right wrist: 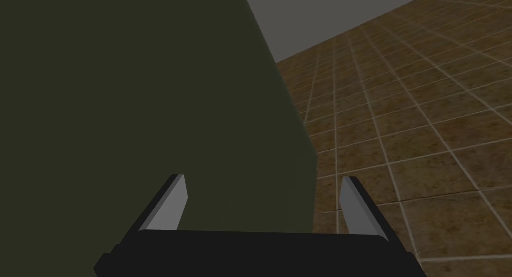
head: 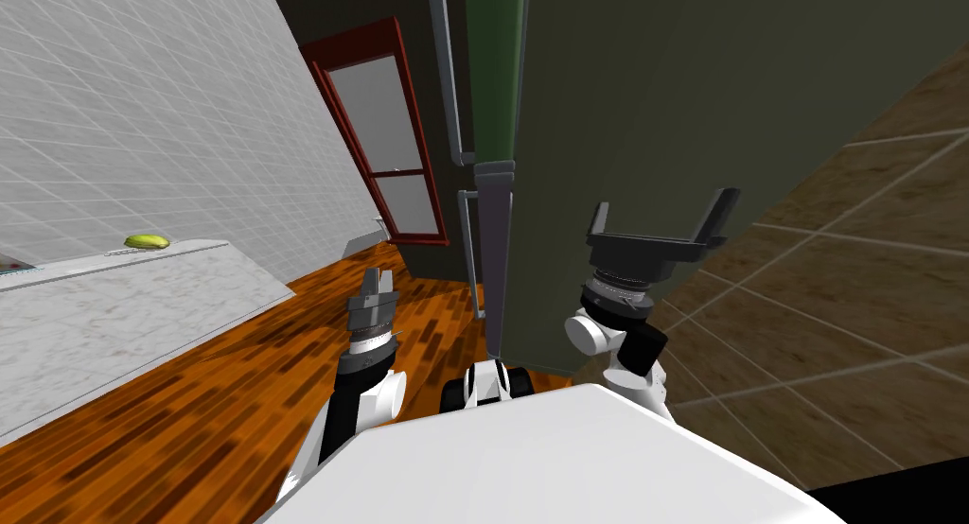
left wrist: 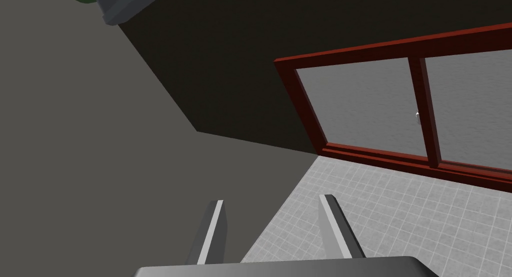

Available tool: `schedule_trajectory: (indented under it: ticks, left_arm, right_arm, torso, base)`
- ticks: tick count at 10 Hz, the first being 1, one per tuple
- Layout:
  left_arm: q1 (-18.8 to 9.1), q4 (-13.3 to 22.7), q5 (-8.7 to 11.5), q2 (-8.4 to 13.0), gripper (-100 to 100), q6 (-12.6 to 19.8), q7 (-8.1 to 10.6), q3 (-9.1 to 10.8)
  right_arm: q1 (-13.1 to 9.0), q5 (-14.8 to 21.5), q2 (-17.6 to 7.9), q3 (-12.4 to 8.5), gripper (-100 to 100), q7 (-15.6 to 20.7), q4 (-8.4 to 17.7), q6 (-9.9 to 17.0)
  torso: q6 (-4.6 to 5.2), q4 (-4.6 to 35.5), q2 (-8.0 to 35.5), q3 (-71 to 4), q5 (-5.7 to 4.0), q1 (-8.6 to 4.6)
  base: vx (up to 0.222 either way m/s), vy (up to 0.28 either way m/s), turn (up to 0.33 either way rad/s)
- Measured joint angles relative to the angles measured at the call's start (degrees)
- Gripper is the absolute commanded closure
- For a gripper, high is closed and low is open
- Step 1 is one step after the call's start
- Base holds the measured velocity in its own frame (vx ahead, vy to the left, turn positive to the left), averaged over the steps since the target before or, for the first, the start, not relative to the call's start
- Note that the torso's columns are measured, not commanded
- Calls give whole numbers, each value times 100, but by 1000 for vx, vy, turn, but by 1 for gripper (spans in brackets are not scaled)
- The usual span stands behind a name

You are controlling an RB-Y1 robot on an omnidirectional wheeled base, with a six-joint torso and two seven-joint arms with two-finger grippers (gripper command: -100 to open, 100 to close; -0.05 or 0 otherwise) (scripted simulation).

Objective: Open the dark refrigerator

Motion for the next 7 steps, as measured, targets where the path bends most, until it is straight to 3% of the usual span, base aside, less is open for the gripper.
schedule_trajectory:
  ticks: [7]
  left_arm:
    - [0, 0, 0, 0, 0, 0, 0, 0]
  right_arm:
    - [-752, -1127, -223, -30, -100, -8, -82, -619]
  torso:
    - [-1, 1, 3, 2, -1, -3]
  base:
    - [14, 18, 50]
